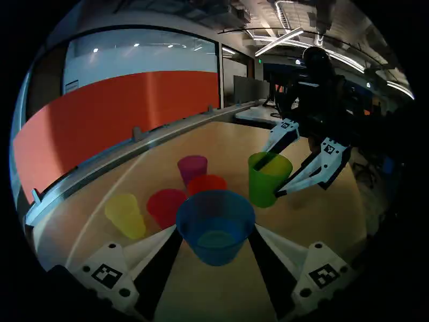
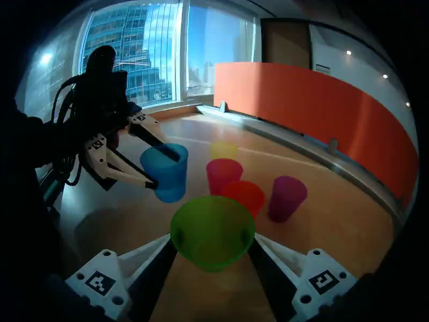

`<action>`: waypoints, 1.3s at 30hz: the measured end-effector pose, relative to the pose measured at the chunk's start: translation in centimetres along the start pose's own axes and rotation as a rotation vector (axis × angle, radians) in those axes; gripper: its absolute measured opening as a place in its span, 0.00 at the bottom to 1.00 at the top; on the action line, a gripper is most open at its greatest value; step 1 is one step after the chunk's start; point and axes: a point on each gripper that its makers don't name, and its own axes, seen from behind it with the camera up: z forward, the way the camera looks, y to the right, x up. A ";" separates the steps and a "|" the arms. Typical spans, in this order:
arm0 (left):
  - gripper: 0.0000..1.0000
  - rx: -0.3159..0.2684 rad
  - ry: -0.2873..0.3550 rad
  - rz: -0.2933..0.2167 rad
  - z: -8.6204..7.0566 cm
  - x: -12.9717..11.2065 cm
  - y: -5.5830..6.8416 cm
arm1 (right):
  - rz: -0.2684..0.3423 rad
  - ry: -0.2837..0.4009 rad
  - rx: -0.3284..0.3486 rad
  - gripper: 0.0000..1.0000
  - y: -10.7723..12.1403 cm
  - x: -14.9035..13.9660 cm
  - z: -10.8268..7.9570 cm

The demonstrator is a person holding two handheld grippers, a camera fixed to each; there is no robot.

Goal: Pour water

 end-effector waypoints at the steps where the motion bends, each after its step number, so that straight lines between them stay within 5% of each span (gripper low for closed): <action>1: 0.84 0.007 0.007 -0.001 -0.3 0.3 -0.1 | 0.000 0.004 -0.001 0.89 0.0 0.2 -0.1; 39: 0.84 0.147 0.153 -0.024 -6.5 4.8 -3.5 | -0.006 0.259 -0.042 0.90 -1.4 7.8 -2.1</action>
